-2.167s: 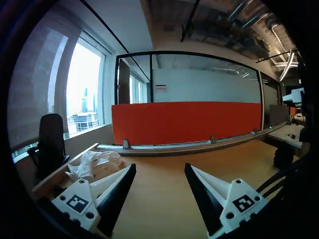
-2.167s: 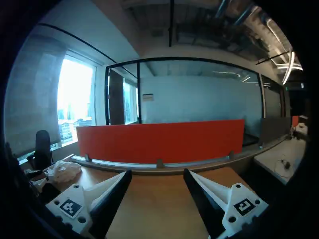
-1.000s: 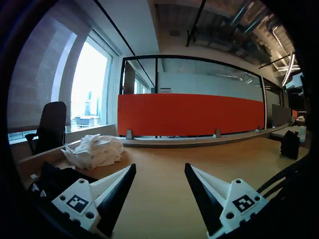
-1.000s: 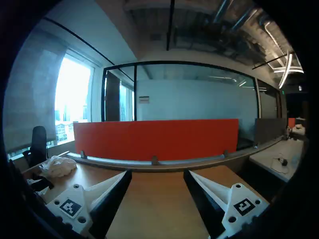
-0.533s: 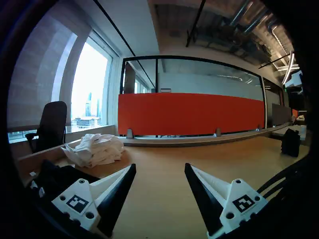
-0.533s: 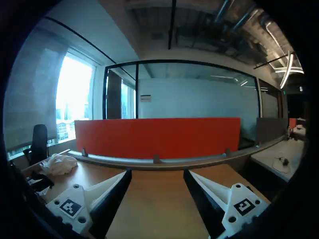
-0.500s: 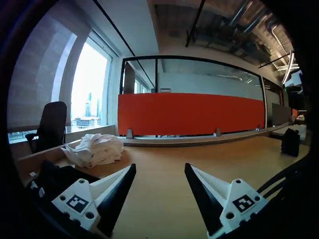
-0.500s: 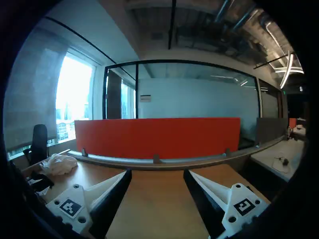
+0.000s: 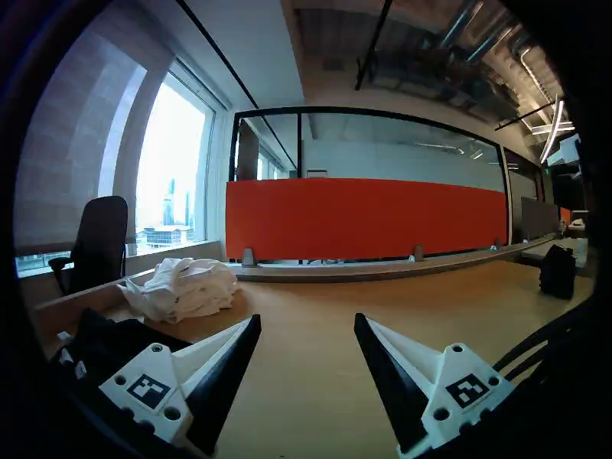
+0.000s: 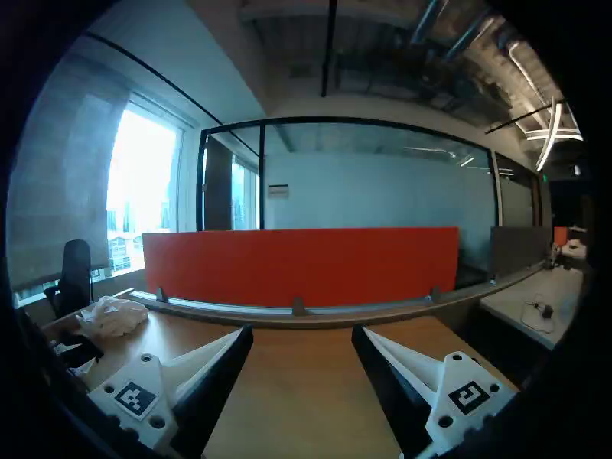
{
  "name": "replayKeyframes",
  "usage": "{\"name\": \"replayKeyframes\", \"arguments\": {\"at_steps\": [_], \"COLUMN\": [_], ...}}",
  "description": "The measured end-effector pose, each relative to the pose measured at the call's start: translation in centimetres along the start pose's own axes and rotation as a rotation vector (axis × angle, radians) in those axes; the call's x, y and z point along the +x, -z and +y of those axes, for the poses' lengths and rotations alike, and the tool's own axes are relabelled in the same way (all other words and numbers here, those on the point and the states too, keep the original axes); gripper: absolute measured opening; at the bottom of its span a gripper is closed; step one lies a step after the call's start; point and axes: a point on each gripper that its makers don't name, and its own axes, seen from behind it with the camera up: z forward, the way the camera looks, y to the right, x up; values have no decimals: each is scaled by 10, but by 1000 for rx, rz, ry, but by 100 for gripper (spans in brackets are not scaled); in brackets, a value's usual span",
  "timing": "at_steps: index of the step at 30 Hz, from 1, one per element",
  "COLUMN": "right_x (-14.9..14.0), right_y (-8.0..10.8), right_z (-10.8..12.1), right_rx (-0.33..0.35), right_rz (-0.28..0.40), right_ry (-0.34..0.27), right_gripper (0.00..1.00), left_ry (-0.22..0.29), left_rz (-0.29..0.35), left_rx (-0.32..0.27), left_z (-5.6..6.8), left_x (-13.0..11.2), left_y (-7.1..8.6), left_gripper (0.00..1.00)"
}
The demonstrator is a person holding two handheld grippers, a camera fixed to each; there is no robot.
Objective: Fold towel
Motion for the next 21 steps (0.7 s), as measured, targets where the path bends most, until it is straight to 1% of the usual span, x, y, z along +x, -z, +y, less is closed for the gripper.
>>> {"name": "replayKeyframes", "arguments": {"at_steps": [9, 11, 17, 21], "right_x": [5, 4, -5, -18], "right_y": [-5, -6, -13, -16], "right_z": [0, 2, 12, 26], "right_rx": [11, 10, -1, -18], "right_rz": [30, 41, 62, 62], "right_ry": [39, 48, 54, 44], "right_gripper": [100, 100, 100, 100], "left_ry": [0, 0, -1, -1], "left_rz": [0, 0, -1, -2], "left_rx": [0, 0, 0, 0], "left_z": [0, 0, 0, 0], "left_x": [0, 0, 2, 3], "left_y": [0, 0, 0, 1], "left_gripper": [97, 96, 97, 97]}}
